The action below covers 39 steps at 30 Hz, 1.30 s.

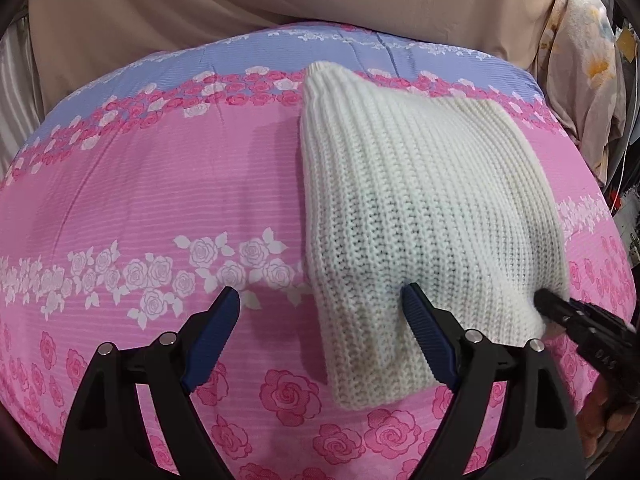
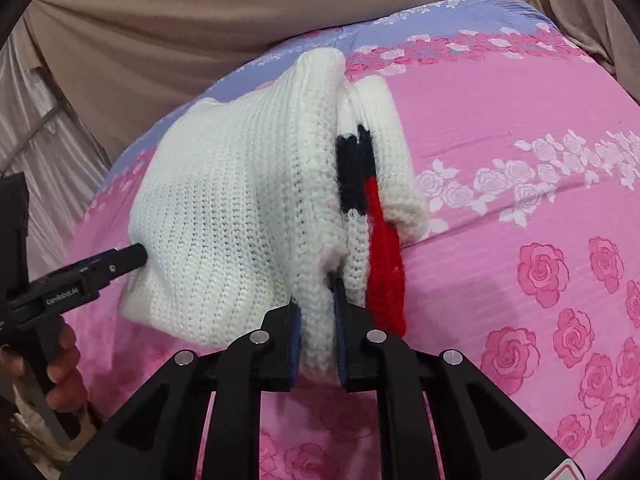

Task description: Fold small clothes

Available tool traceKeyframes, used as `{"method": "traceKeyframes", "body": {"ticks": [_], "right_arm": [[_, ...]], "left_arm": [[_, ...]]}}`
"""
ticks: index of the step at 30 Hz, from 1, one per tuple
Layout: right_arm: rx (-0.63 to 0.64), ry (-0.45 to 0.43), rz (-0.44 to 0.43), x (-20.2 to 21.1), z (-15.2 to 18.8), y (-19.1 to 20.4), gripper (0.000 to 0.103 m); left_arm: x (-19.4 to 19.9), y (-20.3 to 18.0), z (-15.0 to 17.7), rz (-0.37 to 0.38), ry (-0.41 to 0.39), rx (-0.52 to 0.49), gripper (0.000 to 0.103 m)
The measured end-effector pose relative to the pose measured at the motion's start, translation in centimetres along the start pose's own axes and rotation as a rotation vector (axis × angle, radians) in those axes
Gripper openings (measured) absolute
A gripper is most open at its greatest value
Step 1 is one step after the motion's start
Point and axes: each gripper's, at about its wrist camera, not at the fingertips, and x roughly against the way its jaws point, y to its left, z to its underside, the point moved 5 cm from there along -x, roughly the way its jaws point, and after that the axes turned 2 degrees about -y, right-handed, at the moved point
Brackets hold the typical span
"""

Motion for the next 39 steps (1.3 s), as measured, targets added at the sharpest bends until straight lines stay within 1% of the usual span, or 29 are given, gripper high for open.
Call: {"method": "traceKeyframes", "body": {"ticks": [2, 3, 4, 5, 6, 7, 8, 10, 12, 13, 14, 15, 16, 17, 18, 19, 20, 21, 22, 24, 25, 27, 28, 31, 34, 35, 36, 37, 39], "right_arm": [[0.009, -0.058, -0.016, 2.3, -1.6, 0.7, 0.02], [0.023, -0.091, -0.007, 3.4, -2.6, 1.0, 0.021], [0.036, -0.121, 0.007, 4.3, -3.7, 1.2, 0.028], [0.05, -0.156, 0.016, 4.9, -5.0, 1.3, 0.04], [0.059, -0.183, 0.026, 5.1, -6.2, 1.4, 0.045], [0.065, -0.19, 0.034, 4.6, -7.5, 1.4, 0.05], [0.066, -0.183, 0.036, 3.8, -8.3, 1.4, 0.052], [0.052, -0.138, 0.039, 0.4, -9.7, 0.9, 0.053], [0.042, -0.052, 0.055, -4.0, -10.0, 0.6, 0.053], [0.043, -0.012, 0.064, -5.8, -10.1, 0.5, 0.048], [0.045, -0.007, 0.056, -6.2, -9.9, 0.6, 0.028], [0.041, -0.027, 0.037, -5.6, -10.2, 1.0, 0.022], [0.041, -0.067, 0.007, -4.2, -10.7, 1.5, 0.019], [0.049, -0.134, -0.03, -1.9, -11.4, 2.2, 0.017], [0.065, -0.199, -0.045, 0.2, -12.0, 2.8, 0.016], [0.079, -0.243, -0.042, 1.7, -12.2, 3.0, 0.016], [0.082, -0.263, -0.034, 2.1, -12.4, 3.0, 0.016], [0.08, -0.25, -0.001, 1.4, -12.3, 2.2, 0.016], [0.063, -0.18, 0.05, -0.9, -11.7, 0.6, 0.016], [0.016, -0.042, 0.12, -5.7, -10.2, -2.2, 0.016], [-0.005, -0.069, 0.085, -6.0, -9.8, -2.9, 0.018], [-0.039, -0.084, 0.063, -4.3, -10.1, -2.6, 0.018], [-0.043, -0.109, 0.063, -2.8, -10.3, -2.1, 0.019], [0.018, -0.203, 0.067, 1.8, -10.1, 0.3, 0.02], [0.081, -0.227, 0.067, 4.4, -8.5, 1.8, 0.021], [0.099, -0.203, 0.072, 4.3, -7.7, 2.0, 0.021], [0.117, -0.159, 0.086, 3.5, -6.4, 1.9, 0.021], [0.128, -0.103, 0.115, 2.1, -5.2, 1.3, 0.021], [0.127, -0.029, 0.186, -0.6, -2.9, -0.4, 0.023]], "left_arm": [[1.3, 0.4, -0.6, 0.01, -0.029, 0.017, 0.081], [2.0, 0.6, -1.1, 0.018, -0.048, 0.025, 0.081], [2.7, 0.7, -1.7, 0.021, -0.073, 0.03, 0.081], [3.2, 0.7, -2.3, 0.023, -0.095, 0.033, 0.081], [3.5, 0.7, -3.0, 0.017, -0.118, 0.036, 0.083], [3.5, 0.6, -3.6, 0.008, -0.132, 0.038, 0.083], [3.3, 0.4, -4.1, 0.004, -0.138, 0.037, 0.083], [2.1, 0.0, -4.8, -0.009, -0.127, 0.035, 0.083], [0.4, -0.6, -5.1, -0.011, -0.095, 0.032, 0.083], [-0.1, -0.7, -5.0, -0.013, -0.083, 0.033, 0.083], [-0.5, -0.8, -4.9, -0.015, -0.072, 0.037, 0.083], [-0.5, -0.7, -4.9, -0.01, -0.067, 0.045, 0.082], [-0.2, -0.7, -4.9, 0.0, -0.072, 0.047, 0.082], [0.3, -0.8, -5.0, 0.005, -0.082, 0.047, 0.083], [0.7, -0.9, -5.1, 0.003, -0.094, 0.042, 0.083], [1.0, -1.0, -5.2, 0.002, -0.106, 0.036, 0.083], [1.1, -1.2, -5.3, -0.002, -0.115, 0.028, 0.083], [1.0, -1.5, -5.4, -0.006, -0.116, 0.018, 0.083], [0.5, -1.8, -5.4, -0.014, -0.112, 0.007, 0.083], [-0.7, -2.1, -5.1, -0.02, -0.082, -0.001, 0.083], [-1.1, -2.2, -5.0, -0.011, -0.071, -0.001, 0.084], [-1.6, -2.2, -4.9, -0.026, -0.063, -0.001, 0.083], [-1.7, -2.3, -4.9, -0.028, -0.065, -0.004, 0.083], [-1.5, -2.3, -5.1, -0.037, -0.07, -0.007, 0.083], [-1.7, -2.4, -5.0, -0.04, -0.068, -0.007, 0.083], [-1.7, -2.4, -5.0, -0.041, -0.068, -0.008, 0.083], [-1.7, -2.5, -5.0, -0.043, -0.068, -0.01, 0.083], [-1.8, -2.5, -4.9, -0.044, -0.069, -0.01, 0.083], [-1.8, -2.5, -4.9, -0.044, -0.07, -0.014, 0.083]]}}
